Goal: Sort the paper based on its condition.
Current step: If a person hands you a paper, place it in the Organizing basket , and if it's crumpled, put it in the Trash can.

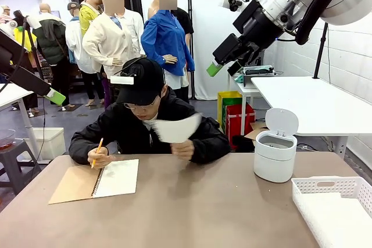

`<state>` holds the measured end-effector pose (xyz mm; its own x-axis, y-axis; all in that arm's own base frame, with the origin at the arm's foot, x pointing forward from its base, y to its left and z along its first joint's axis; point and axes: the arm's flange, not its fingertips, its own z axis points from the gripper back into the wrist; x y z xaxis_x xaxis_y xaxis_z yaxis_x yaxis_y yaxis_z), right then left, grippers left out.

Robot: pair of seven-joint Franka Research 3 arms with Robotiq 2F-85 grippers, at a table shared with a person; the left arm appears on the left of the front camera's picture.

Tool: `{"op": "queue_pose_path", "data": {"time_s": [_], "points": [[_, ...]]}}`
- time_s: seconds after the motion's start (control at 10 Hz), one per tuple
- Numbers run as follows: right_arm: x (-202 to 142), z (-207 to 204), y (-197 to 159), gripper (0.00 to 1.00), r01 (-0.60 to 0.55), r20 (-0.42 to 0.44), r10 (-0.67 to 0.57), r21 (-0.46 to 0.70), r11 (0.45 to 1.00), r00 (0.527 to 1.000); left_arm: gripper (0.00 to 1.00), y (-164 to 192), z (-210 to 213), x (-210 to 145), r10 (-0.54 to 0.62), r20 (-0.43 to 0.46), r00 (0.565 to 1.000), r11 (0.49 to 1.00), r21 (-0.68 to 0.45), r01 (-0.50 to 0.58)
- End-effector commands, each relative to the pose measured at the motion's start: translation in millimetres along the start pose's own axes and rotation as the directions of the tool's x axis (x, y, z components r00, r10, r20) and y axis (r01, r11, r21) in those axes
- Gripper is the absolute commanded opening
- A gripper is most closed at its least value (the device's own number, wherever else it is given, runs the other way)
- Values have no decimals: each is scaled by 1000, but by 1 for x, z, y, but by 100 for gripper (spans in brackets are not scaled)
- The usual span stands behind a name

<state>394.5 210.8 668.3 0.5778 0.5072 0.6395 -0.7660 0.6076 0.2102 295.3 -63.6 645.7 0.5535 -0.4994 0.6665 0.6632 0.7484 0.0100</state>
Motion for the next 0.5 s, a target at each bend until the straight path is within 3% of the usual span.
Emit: {"op": "queue_pose_path", "data": {"time_s": [0.0,0.4], "points": [[0,-1,-1,100,8,-2,-8,1,1000,1000,100,1,1,0,6,4,1000,1000,-1,-6],[0,-1,-1,100,8,-2,-8,1,1000,1000,100,1,1,0,6,4,1000,1000,-1,-6]]}}
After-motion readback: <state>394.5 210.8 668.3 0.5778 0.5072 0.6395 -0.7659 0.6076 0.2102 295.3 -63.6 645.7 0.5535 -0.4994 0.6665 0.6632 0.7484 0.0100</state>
